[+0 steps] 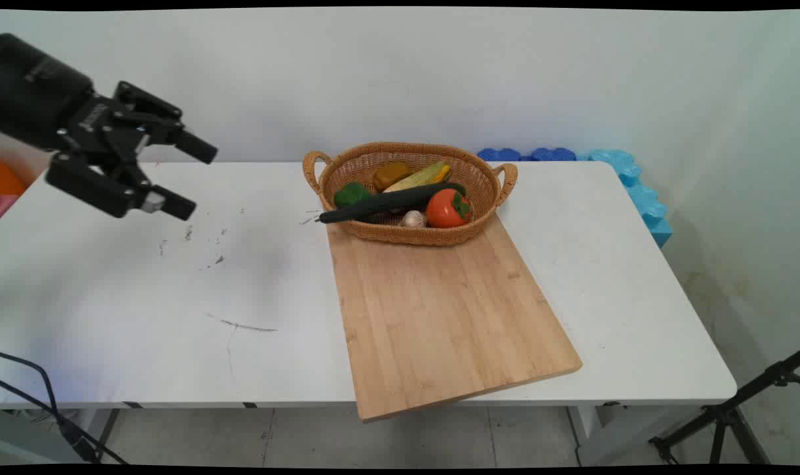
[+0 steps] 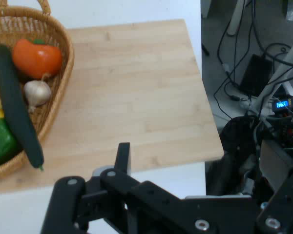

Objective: Pick up the cucumber from the vegetable basket

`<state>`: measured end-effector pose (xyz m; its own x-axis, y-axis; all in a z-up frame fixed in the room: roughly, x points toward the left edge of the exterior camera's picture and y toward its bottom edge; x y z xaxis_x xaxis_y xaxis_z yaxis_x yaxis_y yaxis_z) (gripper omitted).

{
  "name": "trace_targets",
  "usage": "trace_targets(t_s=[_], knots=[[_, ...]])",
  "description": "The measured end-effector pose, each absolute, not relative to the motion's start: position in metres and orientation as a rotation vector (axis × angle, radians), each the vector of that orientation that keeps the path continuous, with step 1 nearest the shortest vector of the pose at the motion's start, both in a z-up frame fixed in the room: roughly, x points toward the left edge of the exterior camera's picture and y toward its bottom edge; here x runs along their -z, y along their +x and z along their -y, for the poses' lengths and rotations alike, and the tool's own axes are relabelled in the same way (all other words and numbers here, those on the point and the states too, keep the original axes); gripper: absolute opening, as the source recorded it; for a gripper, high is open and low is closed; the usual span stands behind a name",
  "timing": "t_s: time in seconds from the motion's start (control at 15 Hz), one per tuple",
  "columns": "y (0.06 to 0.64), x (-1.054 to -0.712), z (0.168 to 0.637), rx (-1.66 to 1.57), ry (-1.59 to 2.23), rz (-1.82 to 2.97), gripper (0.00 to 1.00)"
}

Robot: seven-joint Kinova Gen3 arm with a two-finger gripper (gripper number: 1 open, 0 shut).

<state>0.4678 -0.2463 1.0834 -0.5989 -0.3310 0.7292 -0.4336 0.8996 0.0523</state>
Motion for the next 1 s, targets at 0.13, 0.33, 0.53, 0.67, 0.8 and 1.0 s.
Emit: trace_targets(t_s=[0.13,0.33,0.53,0.67,0.8,1.0], knots=[[0.454,-1.084,0.260,-0.175,0.540,2.260,1.00],[0.427,-1.083,0.292,-0.193,0.555,2.263,1.00],[0.401,-1.081,0.327,-0.210,0.572,2.282,1.00],[0.382,-1.078,0.358,-0.223,0.605,2.299,1.00],[0.367,-1.074,0.389,-0.234,0.651,2.318,1.00],[0.347,-1.060,0.434,-0.248,0.730,2.349,1.00]])
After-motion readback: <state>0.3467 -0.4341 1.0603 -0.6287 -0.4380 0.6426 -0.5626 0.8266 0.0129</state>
